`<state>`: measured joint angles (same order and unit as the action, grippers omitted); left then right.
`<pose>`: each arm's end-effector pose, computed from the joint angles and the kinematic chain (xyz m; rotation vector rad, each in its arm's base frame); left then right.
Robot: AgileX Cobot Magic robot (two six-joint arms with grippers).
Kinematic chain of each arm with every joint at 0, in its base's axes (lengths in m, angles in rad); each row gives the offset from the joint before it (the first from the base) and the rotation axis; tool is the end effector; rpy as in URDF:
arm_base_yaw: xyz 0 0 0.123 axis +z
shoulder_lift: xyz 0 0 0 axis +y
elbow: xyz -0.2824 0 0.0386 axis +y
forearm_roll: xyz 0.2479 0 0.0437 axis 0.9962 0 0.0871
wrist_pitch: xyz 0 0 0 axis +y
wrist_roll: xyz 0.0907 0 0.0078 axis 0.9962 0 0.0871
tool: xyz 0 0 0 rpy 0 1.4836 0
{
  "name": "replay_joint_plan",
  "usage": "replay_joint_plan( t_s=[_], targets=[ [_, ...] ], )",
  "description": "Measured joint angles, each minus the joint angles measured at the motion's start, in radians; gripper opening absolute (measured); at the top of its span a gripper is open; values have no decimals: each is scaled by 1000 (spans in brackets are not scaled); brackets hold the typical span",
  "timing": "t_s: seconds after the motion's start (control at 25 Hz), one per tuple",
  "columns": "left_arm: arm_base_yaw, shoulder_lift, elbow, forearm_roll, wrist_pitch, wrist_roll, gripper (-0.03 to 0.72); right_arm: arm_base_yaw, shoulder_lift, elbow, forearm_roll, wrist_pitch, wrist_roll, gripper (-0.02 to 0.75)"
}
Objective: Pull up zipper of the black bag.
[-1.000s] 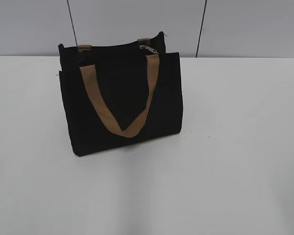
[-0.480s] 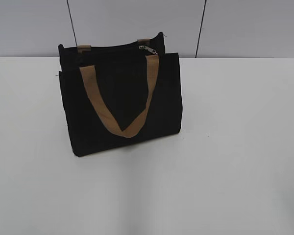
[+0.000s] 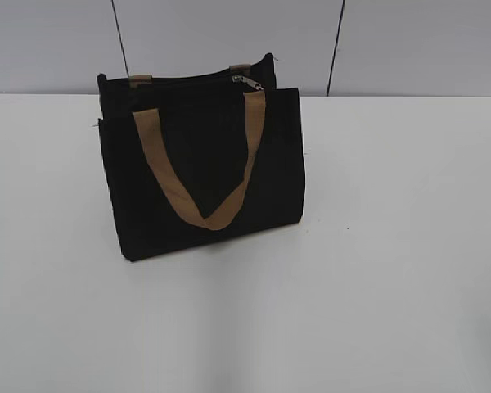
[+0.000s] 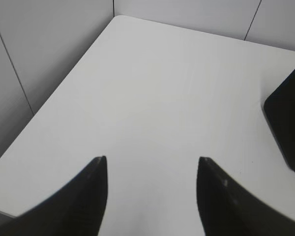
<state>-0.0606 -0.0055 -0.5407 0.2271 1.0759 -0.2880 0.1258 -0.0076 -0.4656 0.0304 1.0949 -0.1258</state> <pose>-0.0114 0.0188 0.2887 -0.2447 1.9785 0.0456 -0.0040 0.0020 0.2649 -0.2657 2.0883 0.0368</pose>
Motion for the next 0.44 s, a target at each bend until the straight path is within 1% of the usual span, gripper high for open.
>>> replay_joint_plan(
  t_s=[0.44],
  targets=[
    [2, 0, 0, 1, 0, 0, 434, 0, 0, 0, 0, 0, 0, 536]
  ],
)
